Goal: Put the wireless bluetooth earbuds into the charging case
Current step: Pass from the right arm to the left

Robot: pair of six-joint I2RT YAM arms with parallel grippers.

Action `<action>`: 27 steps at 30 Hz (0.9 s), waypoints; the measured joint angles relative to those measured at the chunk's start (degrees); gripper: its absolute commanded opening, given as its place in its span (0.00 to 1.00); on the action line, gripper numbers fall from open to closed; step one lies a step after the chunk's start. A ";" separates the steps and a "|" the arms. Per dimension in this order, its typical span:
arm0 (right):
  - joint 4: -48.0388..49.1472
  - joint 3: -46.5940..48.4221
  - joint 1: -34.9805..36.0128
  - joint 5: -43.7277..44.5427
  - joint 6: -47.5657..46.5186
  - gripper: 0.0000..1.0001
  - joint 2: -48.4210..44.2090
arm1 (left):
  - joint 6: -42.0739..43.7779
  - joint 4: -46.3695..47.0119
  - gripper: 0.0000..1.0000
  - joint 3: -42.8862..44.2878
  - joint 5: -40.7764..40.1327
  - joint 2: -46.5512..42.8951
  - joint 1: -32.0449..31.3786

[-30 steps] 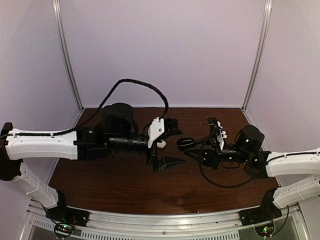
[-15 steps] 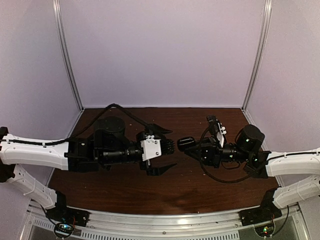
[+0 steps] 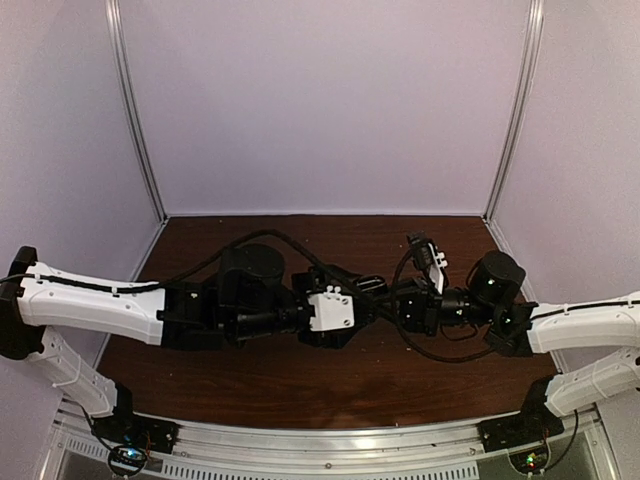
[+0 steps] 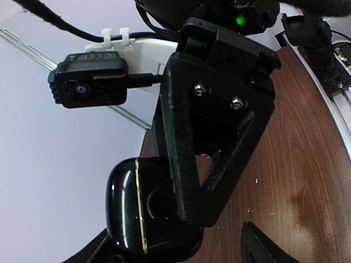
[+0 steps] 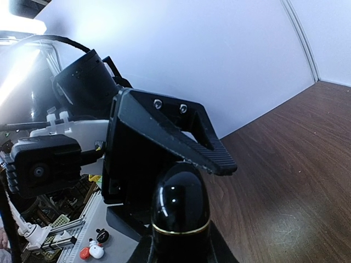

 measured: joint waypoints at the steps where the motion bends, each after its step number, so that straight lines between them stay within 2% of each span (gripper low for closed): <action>1: 0.15 0.00 0.11 0.02 0.13 0.00 0.15 | 0.11 0.17 0.70 0.07 -0.28 0.00 -0.02; 14: 0.90 -0.02 1.27 0.35 1.01 0.00 1.88 | 0.61 0.52 0.43 0.48 -1.64 0.02 -0.48; 18: 1.22 -0.02 1.36 0.39 1.01 0.06 1.90 | 0.42 0.57 0.32 0.57 -1.75 0.00 -0.46; 23: 1.25 -0.02 1.36 0.42 0.87 0.30 1.88 | 0.22 0.59 0.24 0.57 -1.79 0.00 -0.46; 27: 0.63 -0.02 1.36 1.05 -0.13 0.48 1.62 | -0.50 0.59 0.22 0.57 -1.77 0.02 -0.55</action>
